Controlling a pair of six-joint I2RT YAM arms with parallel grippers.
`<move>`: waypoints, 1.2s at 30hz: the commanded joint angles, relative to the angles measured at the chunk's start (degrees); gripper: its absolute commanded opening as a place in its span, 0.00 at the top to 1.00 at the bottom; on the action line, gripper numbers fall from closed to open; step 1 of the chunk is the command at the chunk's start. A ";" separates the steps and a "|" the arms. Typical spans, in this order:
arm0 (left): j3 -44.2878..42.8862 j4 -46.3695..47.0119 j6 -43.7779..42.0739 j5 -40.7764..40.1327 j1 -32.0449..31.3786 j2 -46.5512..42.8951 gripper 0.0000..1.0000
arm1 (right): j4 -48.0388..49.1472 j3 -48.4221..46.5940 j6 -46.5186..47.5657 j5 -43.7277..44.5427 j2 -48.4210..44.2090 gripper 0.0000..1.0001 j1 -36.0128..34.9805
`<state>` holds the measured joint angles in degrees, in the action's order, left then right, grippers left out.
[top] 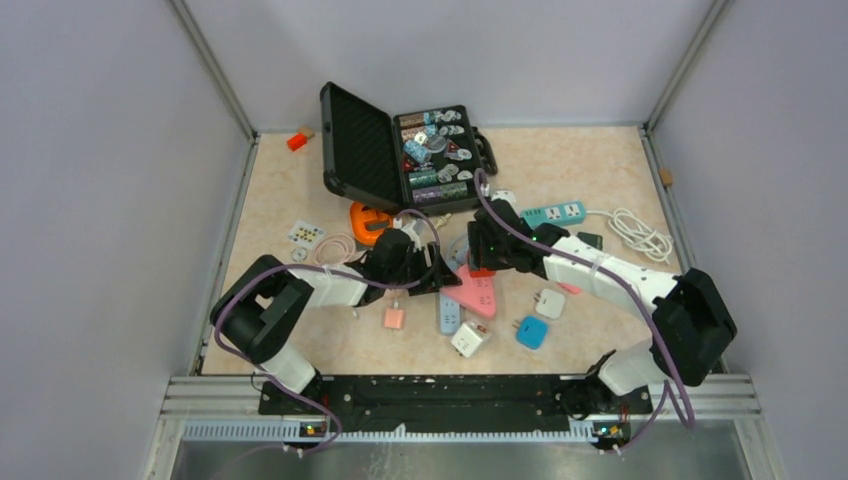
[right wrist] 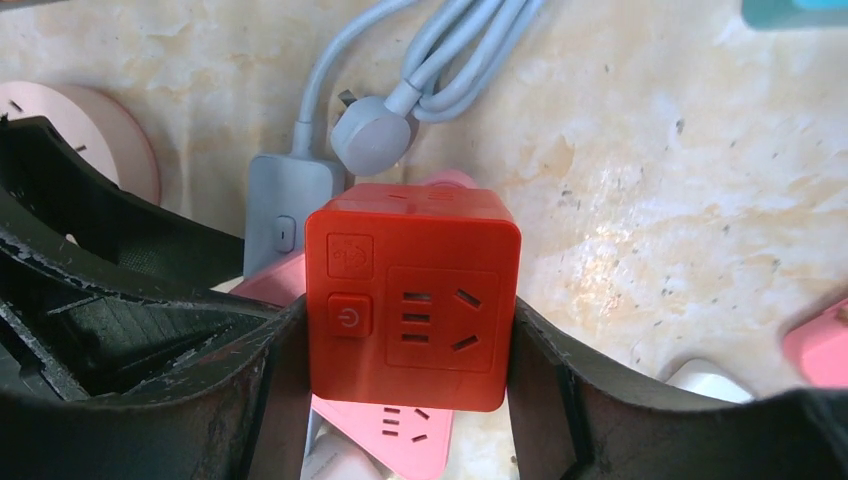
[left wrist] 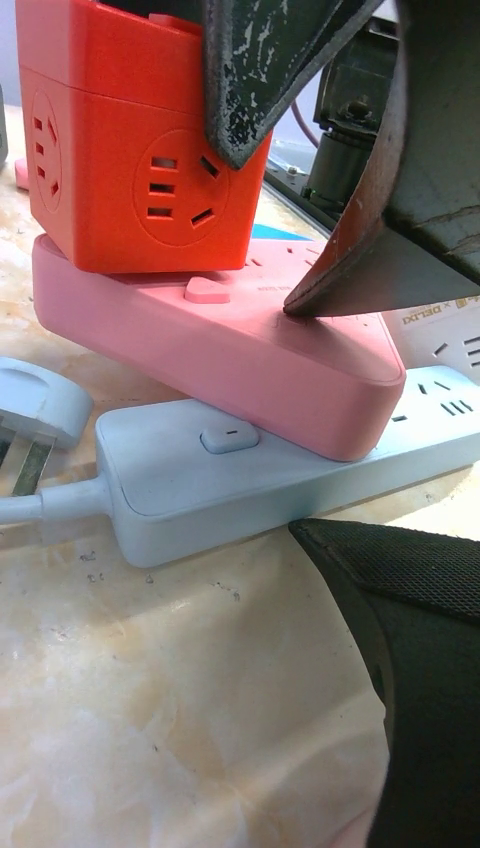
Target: Pull the plug off the socket
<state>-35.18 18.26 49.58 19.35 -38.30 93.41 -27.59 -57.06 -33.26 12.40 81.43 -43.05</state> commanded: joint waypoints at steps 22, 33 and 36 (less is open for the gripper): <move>8.72 -16.37 -6.68 -5.65 0.85 6.83 1.00 | 9.41 -9.63 16.63 7.50 -0.24 1.00 -3.60; 8.51 -16.48 -5.69 -5.39 1.55 7.96 1.00 | 10.57 -9.42 7.77 -8.28 -4.74 1.00 4.84; 8.20 -17.33 -5.64 -5.37 1.78 8.96 1.00 | 20.79 -3.31 11.34 -12.17 -9.05 1.00 4.63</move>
<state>-32.21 24.56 50.17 22.33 -36.45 94.13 -28.99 -60.34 -27.59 5.32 82.67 -39.27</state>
